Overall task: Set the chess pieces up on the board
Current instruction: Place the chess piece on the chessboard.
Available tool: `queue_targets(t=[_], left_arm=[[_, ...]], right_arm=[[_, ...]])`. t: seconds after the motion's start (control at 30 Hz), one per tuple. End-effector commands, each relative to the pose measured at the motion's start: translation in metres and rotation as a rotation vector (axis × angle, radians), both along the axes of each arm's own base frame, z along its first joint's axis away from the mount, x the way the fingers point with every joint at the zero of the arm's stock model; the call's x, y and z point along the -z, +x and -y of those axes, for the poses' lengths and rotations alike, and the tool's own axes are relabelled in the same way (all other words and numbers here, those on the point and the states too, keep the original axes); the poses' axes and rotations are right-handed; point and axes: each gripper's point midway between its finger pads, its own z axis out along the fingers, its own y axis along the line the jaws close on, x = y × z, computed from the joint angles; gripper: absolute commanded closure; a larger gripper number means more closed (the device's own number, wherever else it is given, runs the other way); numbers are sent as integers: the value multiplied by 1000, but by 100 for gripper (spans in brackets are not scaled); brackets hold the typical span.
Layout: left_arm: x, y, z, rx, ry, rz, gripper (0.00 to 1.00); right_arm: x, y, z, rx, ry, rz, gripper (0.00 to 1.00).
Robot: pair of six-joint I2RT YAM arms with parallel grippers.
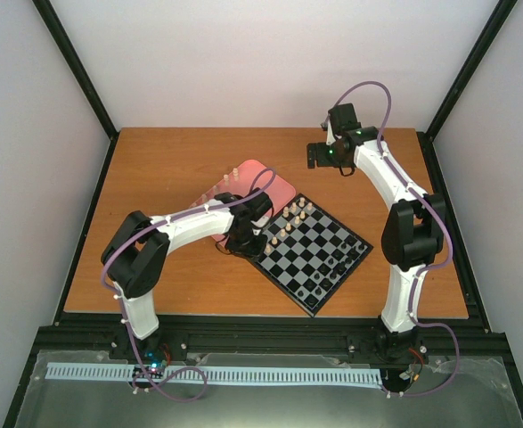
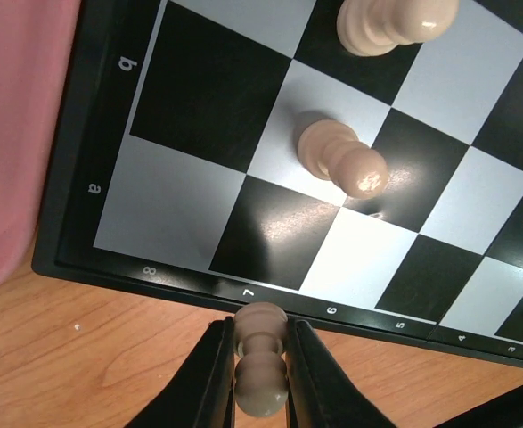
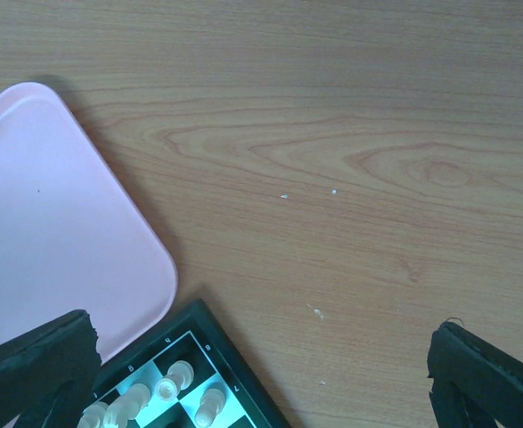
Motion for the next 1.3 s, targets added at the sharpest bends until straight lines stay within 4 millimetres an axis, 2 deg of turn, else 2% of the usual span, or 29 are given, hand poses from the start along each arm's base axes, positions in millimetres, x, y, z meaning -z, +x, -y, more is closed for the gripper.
queue_targets(t=[0.0, 0.3, 1.0, 1.13, 1.27], left_arm=[[-6, 4, 10, -7, -34, 21, 88], [-3, 11, 23, 8, -42, 23, 88], [10, 13, 27, 20, -26, 8, 87], [12, 14, 26, 20, -21, 12, 79], [13, 15, 26, 19, -19, 18, 77]], right_arm=[[-26, 0, 2, 9, 16, 62, 0], [-24, 0, 3, 5, 10, 56, 0], [-21, 0, 5, 2, 16, 47, 0], [-19, -1, 4, 0, 18, 42, 0], [-19, -1, 4, -1, 17, 41, 0]])
